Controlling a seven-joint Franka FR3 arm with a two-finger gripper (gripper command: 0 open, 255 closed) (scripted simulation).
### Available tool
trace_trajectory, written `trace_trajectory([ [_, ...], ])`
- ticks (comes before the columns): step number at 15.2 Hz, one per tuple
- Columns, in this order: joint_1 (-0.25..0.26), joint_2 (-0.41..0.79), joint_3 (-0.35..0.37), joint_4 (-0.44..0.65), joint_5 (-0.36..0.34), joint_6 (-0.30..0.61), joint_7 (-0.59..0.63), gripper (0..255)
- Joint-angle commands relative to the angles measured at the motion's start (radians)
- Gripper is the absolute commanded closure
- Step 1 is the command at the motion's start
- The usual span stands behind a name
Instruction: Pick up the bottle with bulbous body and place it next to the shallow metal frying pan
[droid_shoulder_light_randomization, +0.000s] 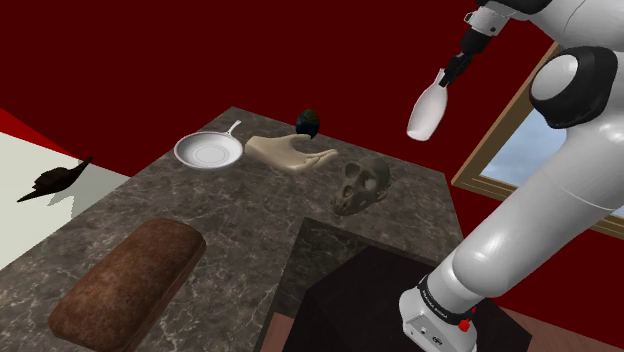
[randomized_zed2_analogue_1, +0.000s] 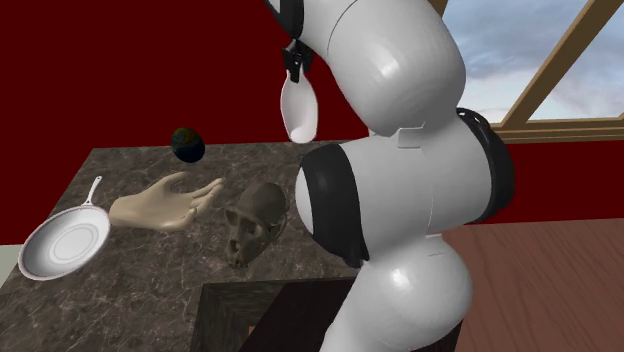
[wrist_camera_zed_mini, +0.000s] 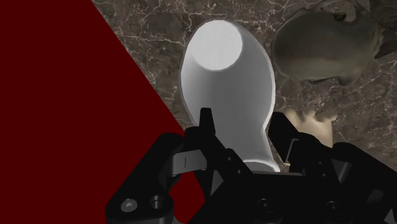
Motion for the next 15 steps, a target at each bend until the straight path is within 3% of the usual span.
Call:
trace_trajectory([
  [1,-0.004,0.019,-0.006,0.047,0.014,-0.034,-0.006,255],
  [14,-0.089,0.182,-0.048,0.389,0.147,-0.266,-0.062,255],
  [15,-0.049,0.144,-0.034,0.338,0.113,-0.238,-0.026,255],
])
